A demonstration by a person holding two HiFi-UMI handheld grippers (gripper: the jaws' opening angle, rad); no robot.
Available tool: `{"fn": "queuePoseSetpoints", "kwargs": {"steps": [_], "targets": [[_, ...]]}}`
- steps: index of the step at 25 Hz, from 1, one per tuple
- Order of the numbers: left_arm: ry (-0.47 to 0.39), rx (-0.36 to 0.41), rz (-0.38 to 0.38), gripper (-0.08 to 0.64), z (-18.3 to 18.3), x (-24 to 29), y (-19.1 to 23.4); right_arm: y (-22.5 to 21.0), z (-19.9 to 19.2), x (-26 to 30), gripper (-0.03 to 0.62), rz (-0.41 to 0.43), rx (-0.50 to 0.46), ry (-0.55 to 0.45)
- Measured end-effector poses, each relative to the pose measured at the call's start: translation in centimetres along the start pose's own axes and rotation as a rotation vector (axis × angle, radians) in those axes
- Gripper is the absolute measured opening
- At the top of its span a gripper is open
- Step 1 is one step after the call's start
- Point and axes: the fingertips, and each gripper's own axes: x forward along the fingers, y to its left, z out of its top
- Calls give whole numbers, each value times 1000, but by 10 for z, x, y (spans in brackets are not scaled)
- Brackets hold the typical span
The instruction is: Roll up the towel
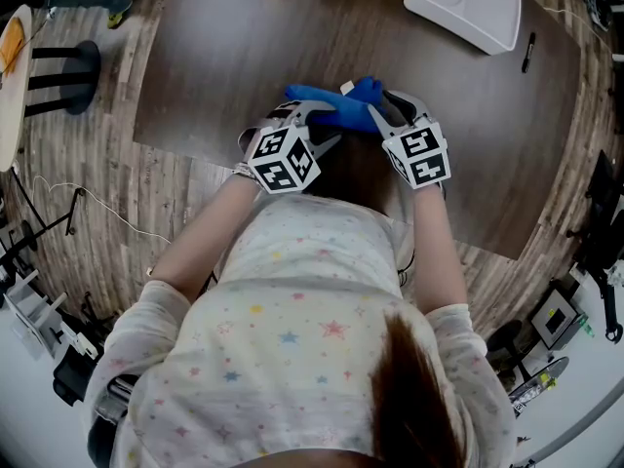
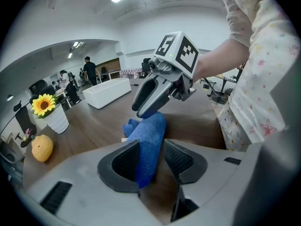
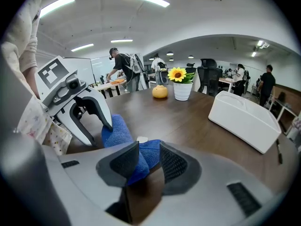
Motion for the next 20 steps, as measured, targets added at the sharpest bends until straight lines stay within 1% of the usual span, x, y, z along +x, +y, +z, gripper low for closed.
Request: {"fn": "queuePoseSetpoints", "kwargs": {"steps": [3,5,8,15,20], "targets": [[5,-2,6,146,0,0,-1,2,9,-14,137,11,-15,-40],[7,-7,8,146,-1,1,0,10,13,-23,133,45,-21,-62],[8,-7,10,149,-3,1,2,24,12,-31,133,81,-38,-68],[14,7,13,154,-6,2,3,55,-6,-29,135,99,-89,-29],[24,21,13,164,-2,6,5,57,-20,-25,145,59,-172,21]]}}
